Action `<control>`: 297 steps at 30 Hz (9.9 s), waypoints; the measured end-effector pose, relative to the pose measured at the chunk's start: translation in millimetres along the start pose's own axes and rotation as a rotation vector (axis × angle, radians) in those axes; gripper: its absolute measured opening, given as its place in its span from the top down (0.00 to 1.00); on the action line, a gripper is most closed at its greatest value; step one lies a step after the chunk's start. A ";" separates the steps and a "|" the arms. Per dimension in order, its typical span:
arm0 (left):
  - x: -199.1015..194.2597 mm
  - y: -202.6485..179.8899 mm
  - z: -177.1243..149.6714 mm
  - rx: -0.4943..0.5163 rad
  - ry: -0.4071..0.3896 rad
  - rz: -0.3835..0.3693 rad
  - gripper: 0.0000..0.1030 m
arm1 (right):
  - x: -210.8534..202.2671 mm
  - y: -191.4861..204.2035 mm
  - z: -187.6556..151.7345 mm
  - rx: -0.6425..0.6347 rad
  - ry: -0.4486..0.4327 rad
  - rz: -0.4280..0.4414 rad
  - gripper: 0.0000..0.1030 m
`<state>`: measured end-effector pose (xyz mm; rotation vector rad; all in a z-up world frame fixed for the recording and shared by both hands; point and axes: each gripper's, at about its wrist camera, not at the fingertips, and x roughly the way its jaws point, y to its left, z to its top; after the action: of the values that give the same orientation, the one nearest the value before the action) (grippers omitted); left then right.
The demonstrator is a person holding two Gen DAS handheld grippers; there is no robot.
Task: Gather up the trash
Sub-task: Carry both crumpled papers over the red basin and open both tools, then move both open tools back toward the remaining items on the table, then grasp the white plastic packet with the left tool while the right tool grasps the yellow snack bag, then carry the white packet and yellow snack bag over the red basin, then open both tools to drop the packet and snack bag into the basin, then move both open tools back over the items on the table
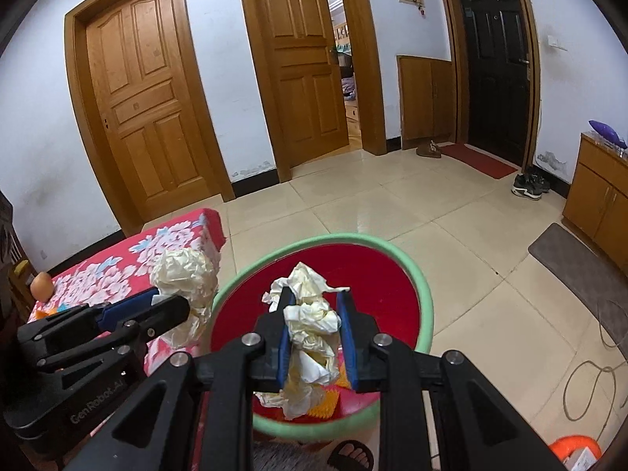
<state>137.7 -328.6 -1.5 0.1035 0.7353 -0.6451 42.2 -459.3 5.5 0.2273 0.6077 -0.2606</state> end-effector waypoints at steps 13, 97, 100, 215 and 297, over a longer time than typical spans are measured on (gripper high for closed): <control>37.8 12.0 7.0 -0.062 0.071 -0.050 0.53 | 33.8 -24.7 17.9 0.077 0.017 -0.037 0.37; -201.8 153.5 -158.6 -0.302 -0.048 0.315 0.51 | -71.0 203.3 -96.4 -0.269 0.121 0.353 0.29; -210.1 163.2 -163.8 -0.325 -0.052 0.329 0.50 | -71.4 218.2 -97.7 -0.294 0.121 0.381 0.28; -198.1 98.1 -160.3 -0.239 -0.059 0.169 0.79 | -99.0 177.6 -105.0 -0.354 0.127 0.346 0.75; 5.0 37.1 -21.4 -0.018 0.110 -0.026 0.56 | 18.7 20.5 -25.7 -0.056 0.145 -0.101 0.41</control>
<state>149.5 -294.8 -25.6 0.1142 0.8491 -0.6610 49.7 -435.8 -23.3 0.1622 0.7709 -0.3256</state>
